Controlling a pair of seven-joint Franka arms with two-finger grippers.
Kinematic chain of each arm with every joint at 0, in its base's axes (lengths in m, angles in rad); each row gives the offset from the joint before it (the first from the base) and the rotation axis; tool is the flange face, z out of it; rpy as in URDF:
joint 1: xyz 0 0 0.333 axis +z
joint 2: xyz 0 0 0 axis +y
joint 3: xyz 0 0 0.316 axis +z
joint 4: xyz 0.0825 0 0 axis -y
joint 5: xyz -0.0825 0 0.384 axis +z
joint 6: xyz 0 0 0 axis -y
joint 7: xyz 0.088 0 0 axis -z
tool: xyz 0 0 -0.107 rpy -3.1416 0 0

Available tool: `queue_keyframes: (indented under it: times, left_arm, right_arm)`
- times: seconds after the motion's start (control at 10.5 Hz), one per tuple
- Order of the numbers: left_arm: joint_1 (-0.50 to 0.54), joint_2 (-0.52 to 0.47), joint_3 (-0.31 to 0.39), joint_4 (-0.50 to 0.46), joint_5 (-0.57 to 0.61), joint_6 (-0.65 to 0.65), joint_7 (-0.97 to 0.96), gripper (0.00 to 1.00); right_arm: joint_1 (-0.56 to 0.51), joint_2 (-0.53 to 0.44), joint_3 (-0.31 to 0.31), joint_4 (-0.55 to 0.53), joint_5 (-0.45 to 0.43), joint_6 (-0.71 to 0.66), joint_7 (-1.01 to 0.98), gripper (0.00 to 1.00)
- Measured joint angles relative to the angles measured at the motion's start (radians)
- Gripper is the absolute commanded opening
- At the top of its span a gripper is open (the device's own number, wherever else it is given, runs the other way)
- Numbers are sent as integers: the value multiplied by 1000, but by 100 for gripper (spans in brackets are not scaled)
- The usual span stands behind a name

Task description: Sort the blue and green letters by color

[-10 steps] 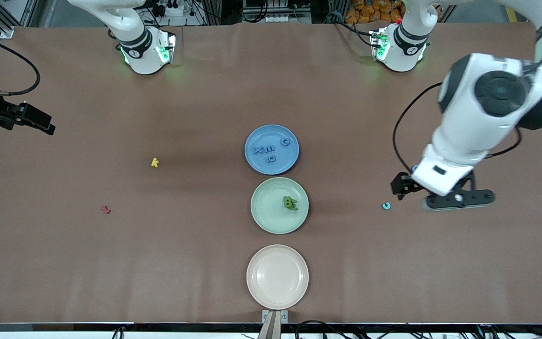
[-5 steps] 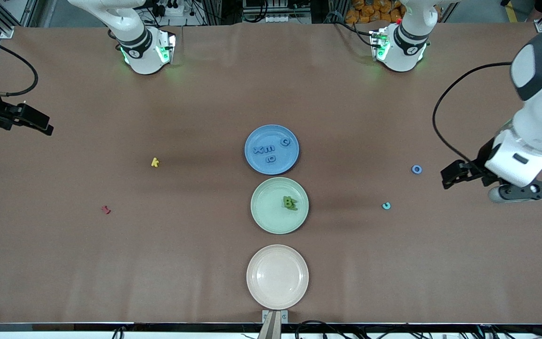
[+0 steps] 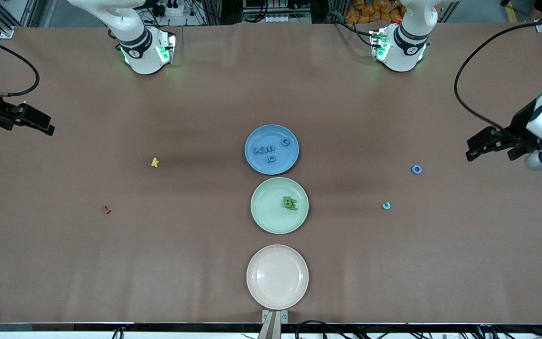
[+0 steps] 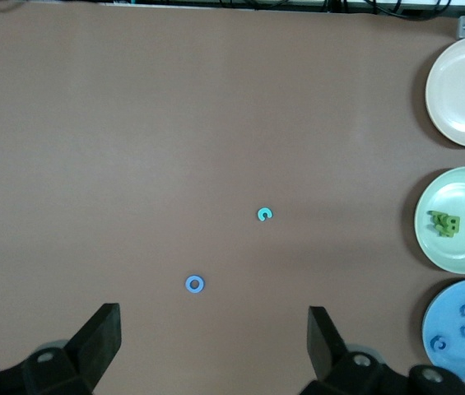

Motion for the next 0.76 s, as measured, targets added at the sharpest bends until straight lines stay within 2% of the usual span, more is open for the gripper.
queue_keyframes:
  times: [0.29,0.48,0.76]
  left_arm:
    - [0,-72,9,-9,0,-45,65,100]
    - [-3,-91,45,-21,0,-57,102,100]
    - [-9,-105,59,-35,0,-64,128,100]
  right_arm:
    - [0,0,0,0,0,1,0,100]
    - [0,0,0,0,0,1,0,100]
    - [0,0,0,0,0,1,0,100]
